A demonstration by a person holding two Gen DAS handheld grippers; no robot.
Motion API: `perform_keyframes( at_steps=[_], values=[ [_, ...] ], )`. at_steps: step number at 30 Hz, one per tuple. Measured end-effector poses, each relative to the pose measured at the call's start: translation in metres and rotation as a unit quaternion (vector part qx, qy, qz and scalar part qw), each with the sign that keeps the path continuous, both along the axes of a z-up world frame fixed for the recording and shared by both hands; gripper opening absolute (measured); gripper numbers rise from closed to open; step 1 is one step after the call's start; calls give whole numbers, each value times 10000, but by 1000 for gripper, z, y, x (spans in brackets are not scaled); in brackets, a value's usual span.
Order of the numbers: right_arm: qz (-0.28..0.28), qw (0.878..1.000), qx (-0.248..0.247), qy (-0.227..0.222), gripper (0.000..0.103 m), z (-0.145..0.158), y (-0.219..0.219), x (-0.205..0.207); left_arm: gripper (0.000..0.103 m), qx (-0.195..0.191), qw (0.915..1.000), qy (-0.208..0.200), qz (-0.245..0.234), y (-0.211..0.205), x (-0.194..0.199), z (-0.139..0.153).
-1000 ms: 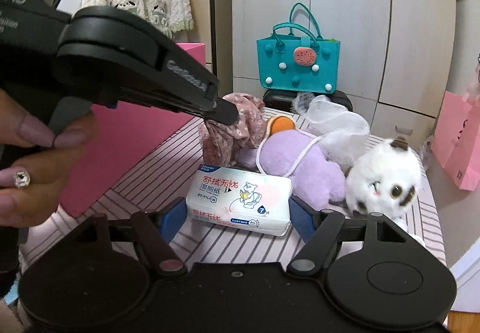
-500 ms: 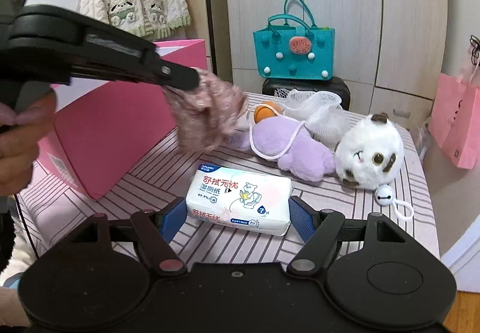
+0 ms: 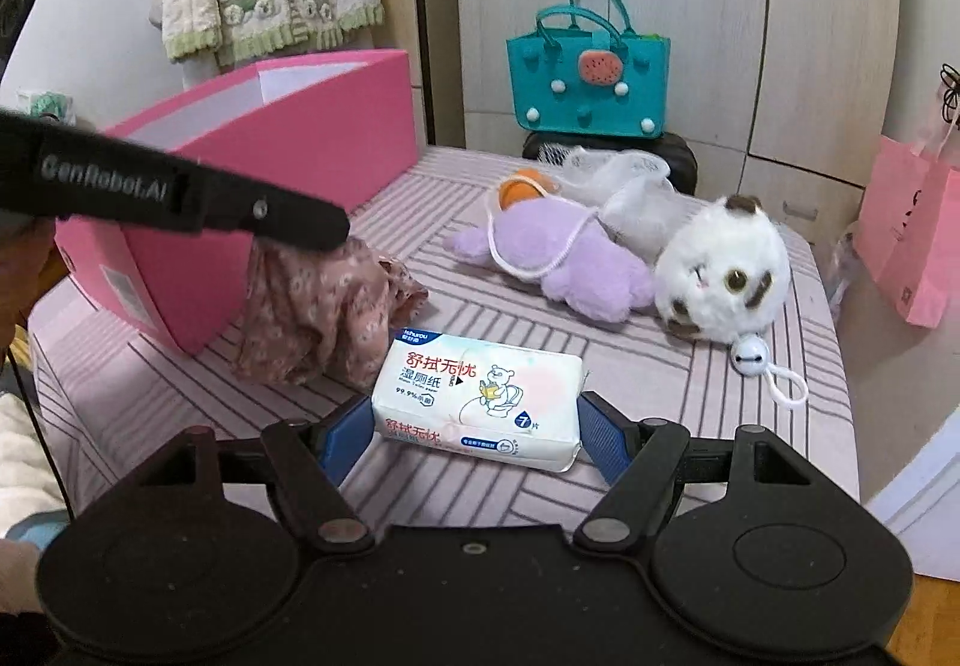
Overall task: Organize soft objects
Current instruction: 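Lift the scrunchie and wipes pack with both tools and carry them over the box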
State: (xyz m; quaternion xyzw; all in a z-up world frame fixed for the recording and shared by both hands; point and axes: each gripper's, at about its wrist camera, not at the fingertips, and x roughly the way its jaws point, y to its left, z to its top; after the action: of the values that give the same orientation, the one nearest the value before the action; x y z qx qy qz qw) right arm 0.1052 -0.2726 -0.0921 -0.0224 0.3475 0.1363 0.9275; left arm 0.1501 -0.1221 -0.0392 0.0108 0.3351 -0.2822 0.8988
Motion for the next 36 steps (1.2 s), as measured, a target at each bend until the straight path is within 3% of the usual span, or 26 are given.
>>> perform_keyframes(
  at_steps=[6,10,14,20,25,28,31,33,34,35,36],
  values=[
    [-33,10000,-16,59,78,-7,-6,-4,8,312,9993,-164,-132,-9,-10,-9],
    [-18,10000,14,28,78,-8,-10,-6,41,492,9983,-234,-188,-9,-14,-10],
    [-18,10000,-31,-7,78,-9,-9,-8,61,997,9920,-738,-248,-18,-22,-14],
    [26,9998,-172,12,78,-7,-11,-11,65,1334,9891,-471,-403,-28,-11,-23],
    [74,9997,-209,-31,78,-8,-11,-12,71,1831,9778,-896,-477,-38,-10,-33],
    [126,9996,-250,-43,78,-8,-12,-15,71,1702,9844,-415,-186,-34,3,-38],
    [134,9995,-289,-40,78,-7,-12,-18,69,1599,9866,-243,-230,-33,6,-43],
    [127,9995,-293,-50,78,-8,-12,-19,54,1559,9869,-355,-202,-31,5,-44],
    [118,9995,-279,-49,78,-8,-13,-20,32,1543,9873,-331,-201,-30,5,-44],
    [108,9996,-270,-46,78,-7,-13,-20,20,1497,9882,-263,-202,-28,6,-43],
    [98,9996,-265,-41,78,-7,-13,-19,18,1405,9896,-190,-228,-26,7,-43]
  ],
)
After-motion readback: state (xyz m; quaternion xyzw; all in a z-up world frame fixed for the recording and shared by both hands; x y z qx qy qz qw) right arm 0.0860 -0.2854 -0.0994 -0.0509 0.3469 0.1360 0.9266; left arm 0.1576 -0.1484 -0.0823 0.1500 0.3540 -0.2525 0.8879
